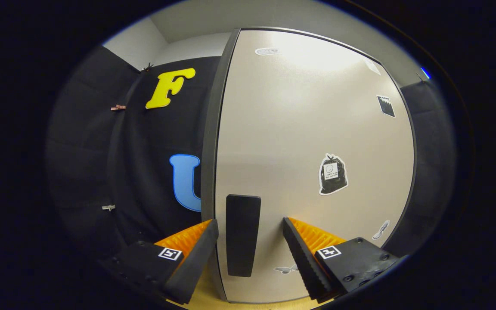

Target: Open the shoe cabinet door, grab the shoes and put them into the shoe cabinet, then close the shoe cabinet door.

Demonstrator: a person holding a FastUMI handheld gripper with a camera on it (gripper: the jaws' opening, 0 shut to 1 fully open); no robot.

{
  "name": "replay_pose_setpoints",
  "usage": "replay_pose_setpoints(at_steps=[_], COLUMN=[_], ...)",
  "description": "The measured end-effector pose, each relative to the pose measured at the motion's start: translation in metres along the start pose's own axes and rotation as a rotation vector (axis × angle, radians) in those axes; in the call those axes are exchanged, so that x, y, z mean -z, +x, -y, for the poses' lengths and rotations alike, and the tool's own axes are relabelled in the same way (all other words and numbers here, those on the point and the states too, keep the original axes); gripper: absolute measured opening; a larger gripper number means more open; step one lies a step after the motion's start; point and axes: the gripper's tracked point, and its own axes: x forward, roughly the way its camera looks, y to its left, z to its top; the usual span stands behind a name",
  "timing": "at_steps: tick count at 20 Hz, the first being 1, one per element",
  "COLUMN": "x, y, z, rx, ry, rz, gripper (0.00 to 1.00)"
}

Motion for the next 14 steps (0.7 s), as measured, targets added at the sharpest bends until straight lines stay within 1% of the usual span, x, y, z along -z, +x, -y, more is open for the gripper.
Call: replay_pose_setpoints(at_steps=[2,3,7,8,10,12,13,14], x=[0.001,0.005,0.009,0.009,0.012,0.01,0.01,0.01], y=[0.0,0.001,-0.001,0.005,0.003,0.001,0.0,-0.003], z=[-0.001,-0.005,-0.004,-0.005,-0.005,-0.005,-0.006,-0.007], rx=[0.003,-0.006,0.018,0.017,0.005,-0.022,-0.037,-0.048], ry=[-0.001,0.023,0.09,0.094,0.108,0.123,0.13,0.127], rz=[-0.003,-0.018,-0.045,-0.044,-0.063,-0.082,-0.09,-0.095], gripper=[0.91,0.8,0.39,0.39,0.28,0.2,0.15,0.15])
